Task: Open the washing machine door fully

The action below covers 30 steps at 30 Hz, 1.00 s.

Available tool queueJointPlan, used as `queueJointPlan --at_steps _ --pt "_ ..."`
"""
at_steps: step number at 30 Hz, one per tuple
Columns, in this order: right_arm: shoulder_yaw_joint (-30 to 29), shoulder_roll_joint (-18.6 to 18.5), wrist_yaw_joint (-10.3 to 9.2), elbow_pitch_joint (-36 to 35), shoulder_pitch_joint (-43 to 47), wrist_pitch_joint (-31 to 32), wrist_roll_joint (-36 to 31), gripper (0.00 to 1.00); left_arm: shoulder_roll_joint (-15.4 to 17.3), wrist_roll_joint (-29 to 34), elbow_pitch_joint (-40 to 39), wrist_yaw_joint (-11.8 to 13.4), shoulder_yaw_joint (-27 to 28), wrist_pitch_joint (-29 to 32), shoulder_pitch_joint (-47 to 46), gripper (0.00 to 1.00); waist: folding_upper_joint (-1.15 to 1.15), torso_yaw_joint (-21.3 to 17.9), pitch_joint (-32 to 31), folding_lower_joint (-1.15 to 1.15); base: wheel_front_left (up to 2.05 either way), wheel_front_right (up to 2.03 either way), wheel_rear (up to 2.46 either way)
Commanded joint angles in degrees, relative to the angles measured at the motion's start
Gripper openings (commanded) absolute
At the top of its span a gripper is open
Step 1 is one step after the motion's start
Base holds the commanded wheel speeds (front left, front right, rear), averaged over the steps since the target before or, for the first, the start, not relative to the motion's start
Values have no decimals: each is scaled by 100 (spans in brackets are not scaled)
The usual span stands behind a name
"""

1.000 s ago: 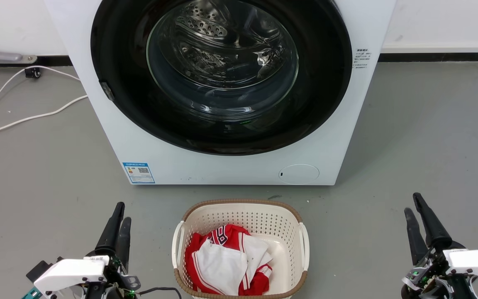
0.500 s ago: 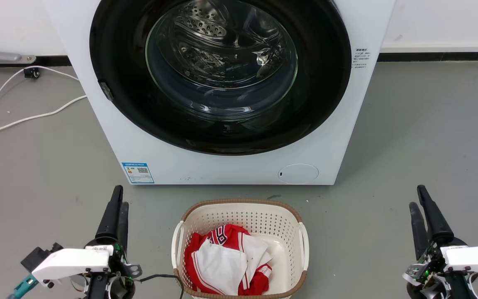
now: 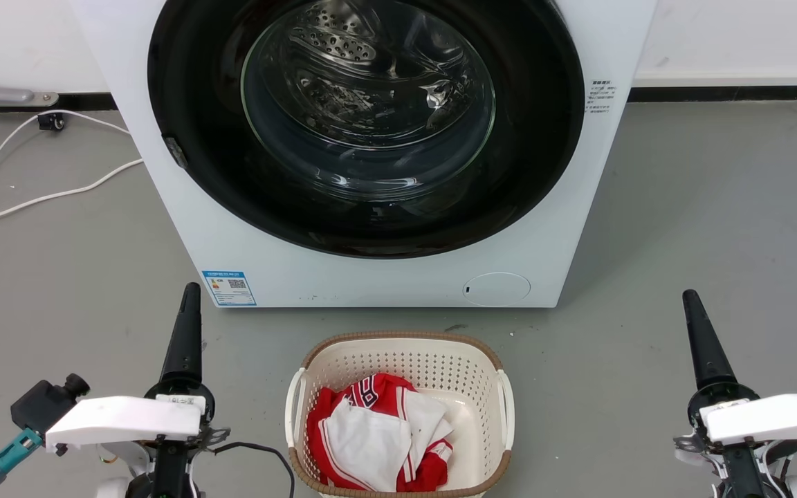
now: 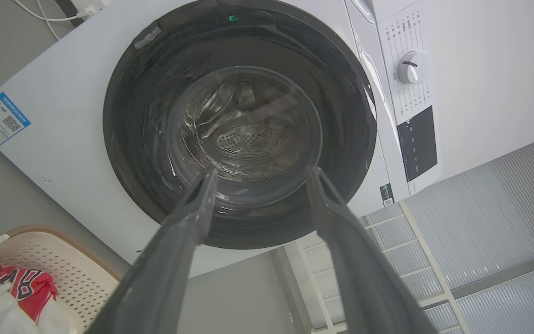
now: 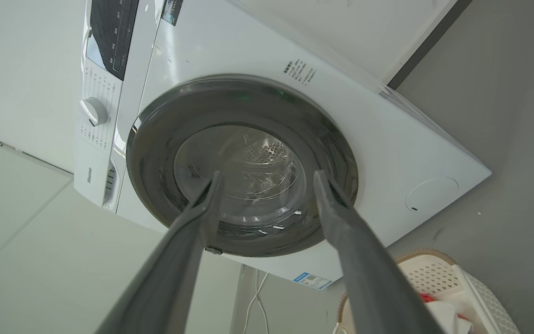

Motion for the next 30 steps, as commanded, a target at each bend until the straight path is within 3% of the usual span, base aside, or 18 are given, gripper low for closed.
queueJointPlan --at_steps 1,15,30 --pt "20 -7 1 -137 -53 -41 -188 100 24 164 -129 -13 -11 -43 -157 100 0 2 -1 -1 0 0 0" --pt "142 8 1 -335 46 -329 -2199 100 70 2338 -249 -10 -243 -334 -66 100 0 -1 -5 -1 0 0 0" --pt "138 22 1 -267 112 -484 -3550 100 225 3698 -172 213 -470 -585 9 100 0 -4 -7 -1 0 0 0"
